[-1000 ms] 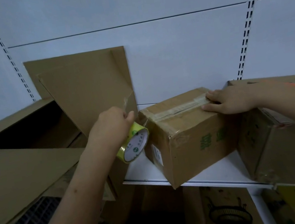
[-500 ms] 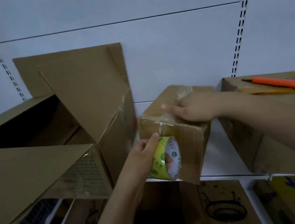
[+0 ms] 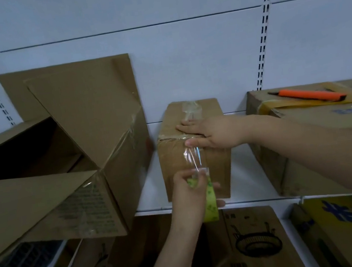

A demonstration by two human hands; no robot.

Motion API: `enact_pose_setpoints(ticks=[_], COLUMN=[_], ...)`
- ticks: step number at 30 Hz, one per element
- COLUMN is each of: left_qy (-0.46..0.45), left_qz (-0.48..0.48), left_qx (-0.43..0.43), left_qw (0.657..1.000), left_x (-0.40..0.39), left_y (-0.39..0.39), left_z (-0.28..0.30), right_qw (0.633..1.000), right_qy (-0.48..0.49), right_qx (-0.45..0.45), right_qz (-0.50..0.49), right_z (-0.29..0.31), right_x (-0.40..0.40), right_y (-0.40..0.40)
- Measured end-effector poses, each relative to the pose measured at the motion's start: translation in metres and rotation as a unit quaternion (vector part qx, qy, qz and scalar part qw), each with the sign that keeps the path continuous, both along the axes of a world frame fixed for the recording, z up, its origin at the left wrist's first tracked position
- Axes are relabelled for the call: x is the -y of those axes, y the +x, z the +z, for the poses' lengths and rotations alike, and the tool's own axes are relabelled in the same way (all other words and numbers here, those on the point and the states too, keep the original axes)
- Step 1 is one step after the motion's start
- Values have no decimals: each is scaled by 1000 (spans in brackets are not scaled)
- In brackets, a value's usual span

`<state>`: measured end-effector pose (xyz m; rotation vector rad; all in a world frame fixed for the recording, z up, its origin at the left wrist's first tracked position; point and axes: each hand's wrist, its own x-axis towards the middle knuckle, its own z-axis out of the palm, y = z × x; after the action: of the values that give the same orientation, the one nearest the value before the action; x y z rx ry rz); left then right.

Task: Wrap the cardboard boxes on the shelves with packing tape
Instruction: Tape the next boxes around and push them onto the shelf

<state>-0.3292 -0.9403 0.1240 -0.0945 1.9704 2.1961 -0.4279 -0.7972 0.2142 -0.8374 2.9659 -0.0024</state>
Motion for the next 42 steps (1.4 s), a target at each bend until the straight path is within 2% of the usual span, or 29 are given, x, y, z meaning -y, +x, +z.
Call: enact_pose_setpoints(ticks=[2, 4, 5, 7, 9, 11, 13, 16, 20, 23, 24, 27, 29, 32, 37, 39, 42], left_qy=[4, 26, 32, 31, 28, 37, 38, 32, 36, 32, 38, 77, 79, 50, 25, 11, 4], left_qz=[31, 47, 49, 42, 45, 60, 65, 67, 65, 49, 44, 46, 52, 48, 37, 16, -13], left_qx=[-31, -27, -27, -29, -23, -22, -28, -31, -36, -34, -31, -31, -42, -61, -50, -67, -92], left_qw=[999, 998, 998, 998, 998, 997, 997, 997, 997, 998, 998, 995, 995, 996, 998, 998, 996], left_x=[-7, -14, -18, -25, -33, -39, -43, -45, -43, -40, -40, -40, -39, -34, -34, -38, -43], left_y=[-5, -11, -15, -23, -28, -28, -26, -23, -19, -17, -17, -17, -17, -14, -16, -12, -6], left_z=[-1, 0, 0, -1, 0, 1, 0, -2, -5, -7, -7, -7, -9, -12, -21, -22, -20], right_qw=[1000, 996, 989, 956, 926, 924, 922, 925, 932, 944, 951, 969, 975, 987, 979, 983, 980], right_qy=[-23, -88, -139, -218, -174, -79, -22, -12, 17, -118, -136, -100, -59, -2, 73, 37, -89], right_qx=[8, 8, -19, -145, -235, -167, -77, -113, -170, -231, -232, -226, -212, -163, -184, -178, -176], right_qz=[-12, -27, -50, -132, -240, -335, -379, -363, -319, -203, -153, -21, 21, 3, -49, -41, -39], right_z=[3, 12, 21, 38, 49, 46, 32, 16, 18, 20, 21, 13, -2, -17, -11, -8, 5], right_x=[-1, -17, -34, -87, -154, -205, -233, -239, -198, -150, -132, -80, -56, -50, -81, -93, -108], right_y=[6, 18, 25, 36, 36, 35, 35, 35, 52, 82, 94, 118, 116, 105, 117, 136, 166])
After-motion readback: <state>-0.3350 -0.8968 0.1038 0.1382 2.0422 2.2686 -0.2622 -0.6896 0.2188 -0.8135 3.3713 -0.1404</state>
